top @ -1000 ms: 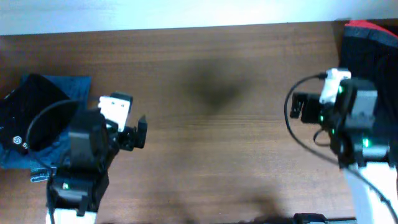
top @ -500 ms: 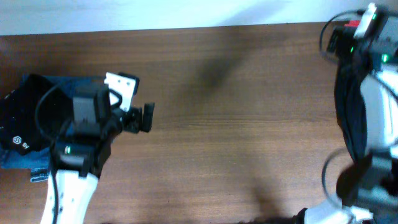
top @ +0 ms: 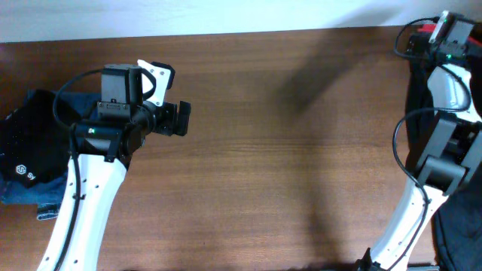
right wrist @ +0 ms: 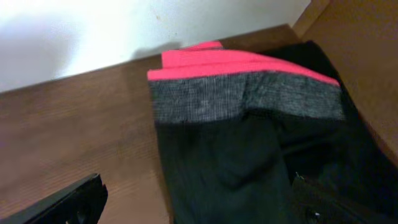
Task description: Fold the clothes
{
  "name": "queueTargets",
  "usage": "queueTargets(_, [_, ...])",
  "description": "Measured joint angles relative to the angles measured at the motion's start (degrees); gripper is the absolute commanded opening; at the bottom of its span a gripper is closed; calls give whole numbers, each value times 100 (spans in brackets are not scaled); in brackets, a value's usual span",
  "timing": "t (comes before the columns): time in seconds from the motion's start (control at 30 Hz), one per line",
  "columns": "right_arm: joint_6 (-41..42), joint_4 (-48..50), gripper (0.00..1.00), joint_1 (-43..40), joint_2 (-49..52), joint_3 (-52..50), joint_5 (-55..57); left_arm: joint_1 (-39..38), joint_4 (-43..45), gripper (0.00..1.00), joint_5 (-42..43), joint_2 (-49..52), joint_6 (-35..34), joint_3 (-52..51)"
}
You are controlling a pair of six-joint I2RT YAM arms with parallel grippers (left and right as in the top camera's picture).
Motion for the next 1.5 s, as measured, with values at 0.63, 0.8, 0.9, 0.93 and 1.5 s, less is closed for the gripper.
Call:
queueTargets(0.63, [52, 1150, 12, -55, 1027, 24, 33, 0, 42, 99, 0, 0, 0, 11])
queueTargets(0.8, [42, 678, 4, 4, 1012, 304, 63, 0, 42, 99, 0, 0, 0, 11])
queueTargets(0.9, [26, -9, 4, 170, 833, 581, 59, 0, 42, 99, 0, 0, 0, 11])
queueTargets(0.93, [15, -173, 4, 251, 704, 636, 55, 0, 42, 99, 0, 0, 0, 11])
queueTargets(1.5, [-1515, -5080, 72, 4262, -1847, 1515, -2323, 0, 52, 99, -2, 0, 2, 11])
